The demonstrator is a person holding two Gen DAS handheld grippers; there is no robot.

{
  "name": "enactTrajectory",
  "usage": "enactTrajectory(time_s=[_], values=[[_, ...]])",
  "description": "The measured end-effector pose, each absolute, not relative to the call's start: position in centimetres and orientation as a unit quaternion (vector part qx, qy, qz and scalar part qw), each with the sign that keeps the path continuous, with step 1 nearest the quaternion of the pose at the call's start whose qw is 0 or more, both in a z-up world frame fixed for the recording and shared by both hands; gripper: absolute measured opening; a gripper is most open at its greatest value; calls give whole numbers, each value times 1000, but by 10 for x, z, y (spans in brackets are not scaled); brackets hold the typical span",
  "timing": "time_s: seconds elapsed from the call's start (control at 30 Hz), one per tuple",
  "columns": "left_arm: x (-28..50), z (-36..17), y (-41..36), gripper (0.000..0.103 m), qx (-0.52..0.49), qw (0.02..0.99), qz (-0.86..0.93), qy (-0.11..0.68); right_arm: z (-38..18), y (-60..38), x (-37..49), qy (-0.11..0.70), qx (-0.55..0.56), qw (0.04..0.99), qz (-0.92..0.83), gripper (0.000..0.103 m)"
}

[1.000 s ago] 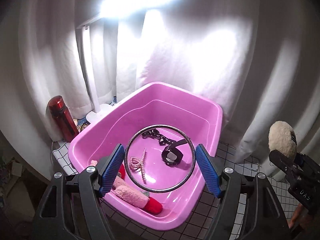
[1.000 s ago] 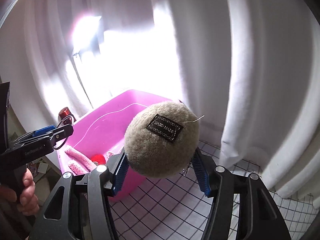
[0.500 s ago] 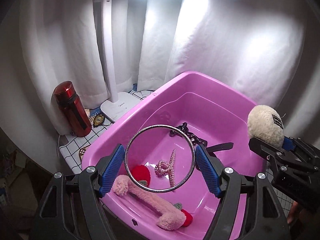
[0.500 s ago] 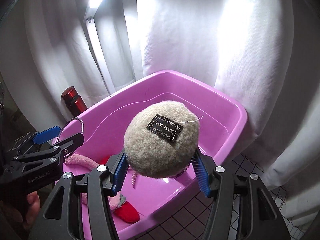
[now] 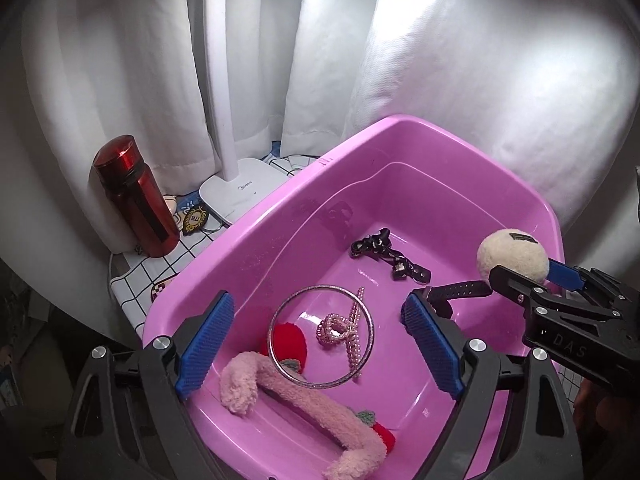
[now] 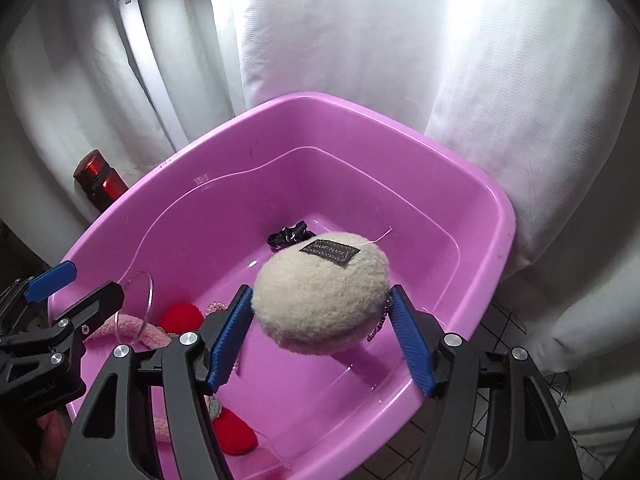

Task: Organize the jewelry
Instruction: 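Carry bangle and beige pouch into the pink tub and release both, then move both tools back over the table toward the hair pin and bracelet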

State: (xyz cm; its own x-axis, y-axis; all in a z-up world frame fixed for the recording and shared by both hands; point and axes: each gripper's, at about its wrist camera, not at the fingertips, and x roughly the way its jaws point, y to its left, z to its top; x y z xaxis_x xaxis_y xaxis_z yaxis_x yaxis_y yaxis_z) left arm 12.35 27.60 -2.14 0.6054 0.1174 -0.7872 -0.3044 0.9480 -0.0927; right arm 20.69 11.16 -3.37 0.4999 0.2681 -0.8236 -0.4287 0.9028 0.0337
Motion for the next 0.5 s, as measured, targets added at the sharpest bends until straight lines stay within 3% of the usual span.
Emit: enactTrajectory(time_s=[0.5], values=[[115,-14,288,91,-121,890,135,419,-19,101,200,437,-73,877,188,69]])
